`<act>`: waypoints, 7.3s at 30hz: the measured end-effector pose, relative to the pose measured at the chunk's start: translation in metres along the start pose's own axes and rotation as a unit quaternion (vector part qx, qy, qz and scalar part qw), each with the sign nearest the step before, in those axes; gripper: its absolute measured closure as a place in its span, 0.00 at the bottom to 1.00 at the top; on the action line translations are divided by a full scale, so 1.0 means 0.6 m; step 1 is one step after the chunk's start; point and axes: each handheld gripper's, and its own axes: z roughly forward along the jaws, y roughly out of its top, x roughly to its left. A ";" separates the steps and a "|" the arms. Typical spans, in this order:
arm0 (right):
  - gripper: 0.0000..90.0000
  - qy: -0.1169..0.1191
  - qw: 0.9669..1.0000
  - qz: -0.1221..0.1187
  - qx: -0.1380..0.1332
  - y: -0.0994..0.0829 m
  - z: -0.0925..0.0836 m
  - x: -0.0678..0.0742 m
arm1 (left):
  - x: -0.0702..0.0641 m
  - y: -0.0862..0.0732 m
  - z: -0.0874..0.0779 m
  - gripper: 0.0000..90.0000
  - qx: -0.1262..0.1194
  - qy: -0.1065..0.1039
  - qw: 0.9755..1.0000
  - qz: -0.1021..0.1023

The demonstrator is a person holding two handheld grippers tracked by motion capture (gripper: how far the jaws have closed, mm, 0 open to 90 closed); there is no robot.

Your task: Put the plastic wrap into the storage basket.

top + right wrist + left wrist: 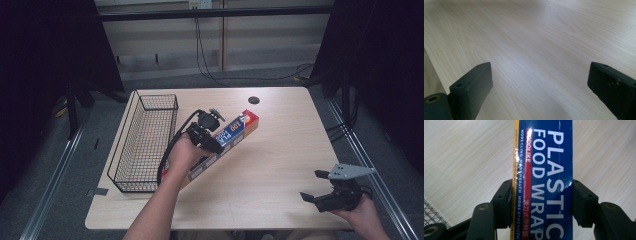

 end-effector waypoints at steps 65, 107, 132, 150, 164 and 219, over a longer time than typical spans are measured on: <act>0.03 0.000 1.000 0.004 -0.001 0.000 0.000 -0.002 | 0.089 -0.037 -0.088 0.48 -0.010 0.057 0.991 -0.117; 0.03 0.000 1.000 0.005 0.001 0.000 0.002 -0.001 | 0.163 -0.115 -0.120 0.48 -0.009 0.114 0.969 -0.217; 0.03 0.002 1.000 0.006 0.000 0.000 0.003 0.000 | 0.180 -0.143 -0.120 0.48 -0.009 0.143 0.950 -0.278; 0.03 0.002 1.000 0.007 0.000 0.000 0.003 0.000 | 0.187 -0.156 -0.112 0.48 -0.006 0.146 0.941 -0.306; 0.03 0.002 1.000 0.007 0.000 0.000 0.003 0.001 | 0.190 -0.162 -0.106 0.48 -0.004 0.150 0.935 -0.322; 0.03 0.007 1.000 0.002 0.002 0.000 0.006 0.002 | 0.220 -0.186 -0.065 0.47 0.017 0.170 0.905 -0.389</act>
